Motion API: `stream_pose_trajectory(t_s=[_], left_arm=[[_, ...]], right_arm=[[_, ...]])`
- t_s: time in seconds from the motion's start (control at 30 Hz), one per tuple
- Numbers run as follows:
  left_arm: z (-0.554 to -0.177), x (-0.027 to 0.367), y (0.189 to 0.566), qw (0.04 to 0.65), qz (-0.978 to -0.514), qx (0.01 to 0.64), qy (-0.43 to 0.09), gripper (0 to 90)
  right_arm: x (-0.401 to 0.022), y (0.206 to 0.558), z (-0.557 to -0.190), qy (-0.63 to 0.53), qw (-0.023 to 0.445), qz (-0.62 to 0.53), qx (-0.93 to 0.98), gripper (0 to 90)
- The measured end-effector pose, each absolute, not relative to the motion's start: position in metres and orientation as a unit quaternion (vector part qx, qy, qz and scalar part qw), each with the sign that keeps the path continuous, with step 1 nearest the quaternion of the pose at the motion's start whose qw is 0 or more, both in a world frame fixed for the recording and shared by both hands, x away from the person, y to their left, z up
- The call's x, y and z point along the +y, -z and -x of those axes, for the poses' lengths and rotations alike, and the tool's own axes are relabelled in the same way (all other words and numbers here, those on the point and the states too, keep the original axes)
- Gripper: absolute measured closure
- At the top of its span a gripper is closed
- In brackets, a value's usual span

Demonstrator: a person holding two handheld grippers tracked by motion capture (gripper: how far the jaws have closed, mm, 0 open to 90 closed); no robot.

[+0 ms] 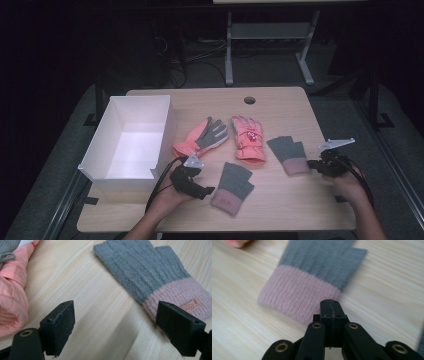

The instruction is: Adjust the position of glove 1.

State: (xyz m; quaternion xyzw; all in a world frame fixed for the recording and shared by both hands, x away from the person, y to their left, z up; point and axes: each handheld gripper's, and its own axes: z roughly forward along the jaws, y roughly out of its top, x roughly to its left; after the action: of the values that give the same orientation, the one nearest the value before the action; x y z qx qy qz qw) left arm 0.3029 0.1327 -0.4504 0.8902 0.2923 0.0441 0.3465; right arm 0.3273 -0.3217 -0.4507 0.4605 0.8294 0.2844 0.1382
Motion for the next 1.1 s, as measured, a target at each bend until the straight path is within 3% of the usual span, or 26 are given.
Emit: stream_pose_trajectory(t_s=[0.43, 0.63, 0.8, 1.1], left_arm=[[-0.303, 0.132, 0.451, 0.342, -0.893, 0.289, -0.044, 15.6], [-0.303, 0.132, 0.451, 0.342, -0.893, 0.289, -0.044, 15.6], [-0.304, 0.132, 0.451, 0.345, -0.891, 0.292, -0.044, 15.6], [-0.302, 0.131, 0.453, 0.346, -0.891, 0.291, -0.042, 15.6]], right_arm=[[-0.269, 0.45, -0.327, -0.304, 0.095, -0.392, 0.863, 90.0], [-0.267, 0.443, -0.33, -0.318, 0.1, -0.387, 0.86, 90.0], [-0.278, 0.438, -0.353, -0.343, 0.116, -0.396, 0.844, 79.6], [-0.277, 0.452, -0.382, -0.357, 0.105, -0.382, 0.846, 63.3]])
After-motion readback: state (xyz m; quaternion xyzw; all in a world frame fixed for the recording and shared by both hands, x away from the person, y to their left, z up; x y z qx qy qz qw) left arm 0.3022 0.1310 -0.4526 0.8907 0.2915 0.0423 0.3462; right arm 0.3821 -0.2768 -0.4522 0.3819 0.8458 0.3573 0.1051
